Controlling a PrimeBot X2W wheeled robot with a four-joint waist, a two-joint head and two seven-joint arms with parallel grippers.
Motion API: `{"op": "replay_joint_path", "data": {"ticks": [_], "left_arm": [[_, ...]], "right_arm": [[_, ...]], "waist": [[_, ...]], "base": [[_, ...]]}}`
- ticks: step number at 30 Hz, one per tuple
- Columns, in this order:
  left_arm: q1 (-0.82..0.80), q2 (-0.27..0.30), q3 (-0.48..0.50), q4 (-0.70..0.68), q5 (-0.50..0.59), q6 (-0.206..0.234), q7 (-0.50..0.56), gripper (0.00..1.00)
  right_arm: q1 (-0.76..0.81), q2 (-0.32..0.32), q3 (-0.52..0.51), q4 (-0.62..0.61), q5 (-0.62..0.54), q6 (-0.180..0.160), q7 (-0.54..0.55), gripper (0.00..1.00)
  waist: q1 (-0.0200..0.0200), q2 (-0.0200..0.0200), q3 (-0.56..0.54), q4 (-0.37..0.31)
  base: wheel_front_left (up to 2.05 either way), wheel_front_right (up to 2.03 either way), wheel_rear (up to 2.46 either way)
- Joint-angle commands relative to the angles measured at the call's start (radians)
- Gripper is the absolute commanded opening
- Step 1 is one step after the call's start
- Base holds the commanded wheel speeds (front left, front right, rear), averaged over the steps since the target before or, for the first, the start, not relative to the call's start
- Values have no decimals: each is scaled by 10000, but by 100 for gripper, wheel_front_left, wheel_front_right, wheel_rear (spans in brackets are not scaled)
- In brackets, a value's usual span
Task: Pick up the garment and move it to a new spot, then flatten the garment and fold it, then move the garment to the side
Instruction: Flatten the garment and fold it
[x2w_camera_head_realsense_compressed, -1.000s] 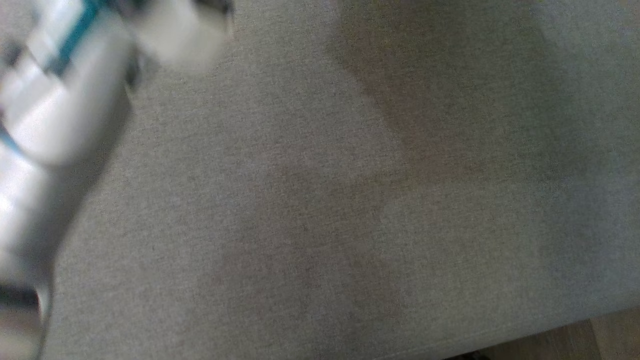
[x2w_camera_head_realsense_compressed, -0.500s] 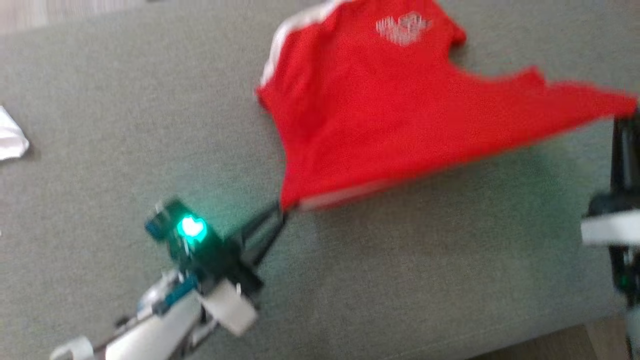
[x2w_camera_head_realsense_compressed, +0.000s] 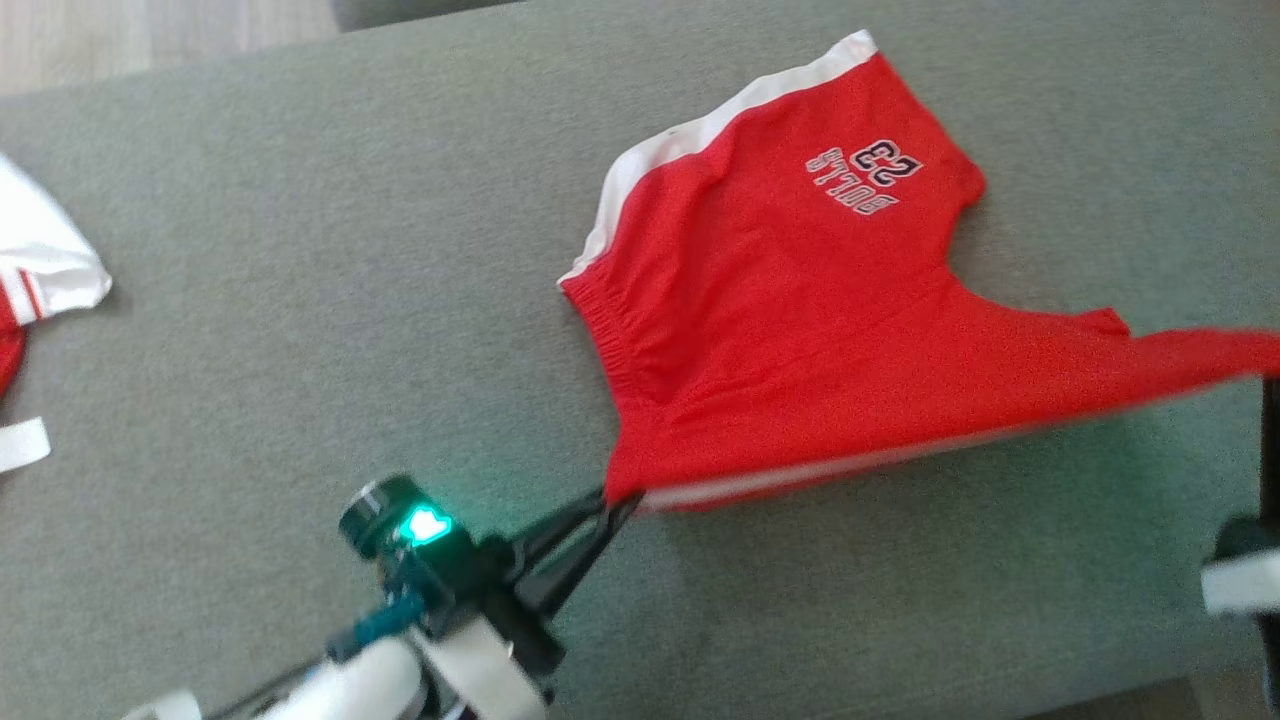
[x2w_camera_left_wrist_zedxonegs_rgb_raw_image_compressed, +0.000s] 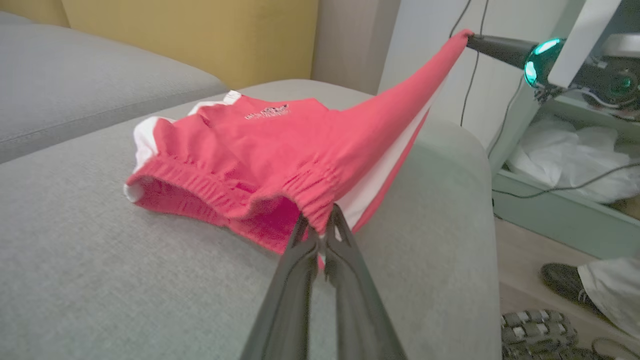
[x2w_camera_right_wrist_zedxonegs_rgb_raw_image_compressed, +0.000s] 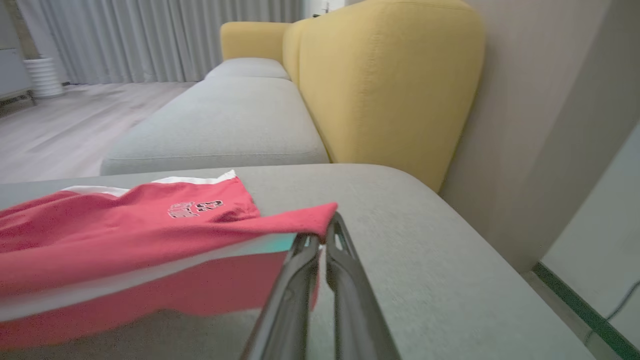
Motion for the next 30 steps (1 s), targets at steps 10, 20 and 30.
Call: {"op": "replay_joint_path", "data": {"ticks": [10,20,30], "left_arm": [[-2719,-1220,1195,1130,-1066,-81,419,0],[-4357,-1822,1332,2685,-1289,-67,1351,0],[-4945,-1920,1370,3161,-1264,111,1633,0]], "right_arm": [[-3897,-1206,1072,1870,573,-9,1179,0],[-6718,-1756,2721,4529,1057,-9,1308,0],[-8916,-1830,4198,7027,1393,-9,924,0]], "waist": [[1,-1,688,845],[1,-1,1240,1353],[1,-1,1842,1760]], "base": [[0,0,0],[0,0,0],[0,0,0]]}}
